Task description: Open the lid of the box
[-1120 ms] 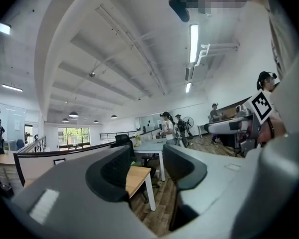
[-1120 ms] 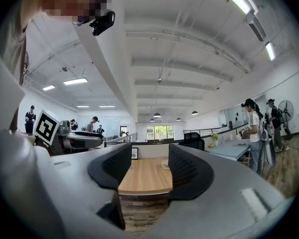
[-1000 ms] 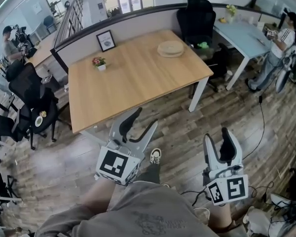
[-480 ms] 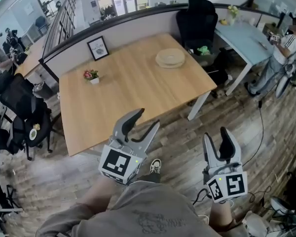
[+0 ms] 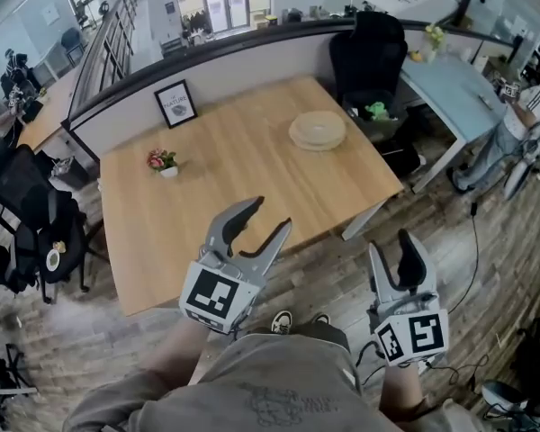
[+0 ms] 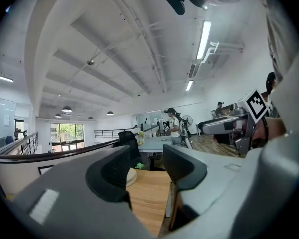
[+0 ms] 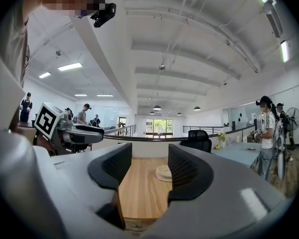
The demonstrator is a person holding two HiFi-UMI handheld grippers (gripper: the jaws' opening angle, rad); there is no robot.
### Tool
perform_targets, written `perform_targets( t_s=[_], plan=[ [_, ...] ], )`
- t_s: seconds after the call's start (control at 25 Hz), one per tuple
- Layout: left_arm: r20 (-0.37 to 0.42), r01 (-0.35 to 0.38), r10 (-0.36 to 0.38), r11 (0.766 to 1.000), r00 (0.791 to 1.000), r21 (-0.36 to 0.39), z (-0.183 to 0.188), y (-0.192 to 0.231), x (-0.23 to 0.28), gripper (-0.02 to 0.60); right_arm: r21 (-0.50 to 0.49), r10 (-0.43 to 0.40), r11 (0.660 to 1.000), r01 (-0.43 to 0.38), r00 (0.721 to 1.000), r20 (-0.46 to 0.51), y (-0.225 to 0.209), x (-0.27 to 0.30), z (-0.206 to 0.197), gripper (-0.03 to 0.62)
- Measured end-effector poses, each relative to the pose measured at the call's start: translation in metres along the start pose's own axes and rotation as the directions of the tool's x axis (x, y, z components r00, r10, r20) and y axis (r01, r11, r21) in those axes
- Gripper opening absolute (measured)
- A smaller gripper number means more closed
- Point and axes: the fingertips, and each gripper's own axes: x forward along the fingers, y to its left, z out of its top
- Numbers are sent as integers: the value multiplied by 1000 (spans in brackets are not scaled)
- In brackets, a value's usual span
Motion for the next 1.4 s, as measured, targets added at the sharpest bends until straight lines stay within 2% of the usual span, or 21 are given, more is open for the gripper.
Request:
perform_targets(
  t_s=[0.24,0.68,0.8,1.04,1.2,1.4],
  plan=[
    [-5,-2,1,999,1000,-53,-10,28,49,209,-17,24,1000,-25,999,-28,-26,51,-3,213],
    [-80,-107,104,994,991,-34,-32,70,168,209,2,156,988,-156,987,-47,-114,165,-21,213],
    [-101,-152,146,987,984,-57,-31,79,202,209,3,201,979,-202,977,-63,-144,197,-23,213],
    [-138,-244,235,968,962,-53,-30,97,260,209,9,296,955,-296,952,-76,-196,259,-24,213],
    [-140,-289,281,957,949,-38,-29,106,282,209,6,357,934,-357,931,-79,-215,291,-26,213],
    [-164,-317,307,948,937,-34,-36,116,299,207,18,393,919,-393,915,-96,-227,317,-35,213]
  ],
)
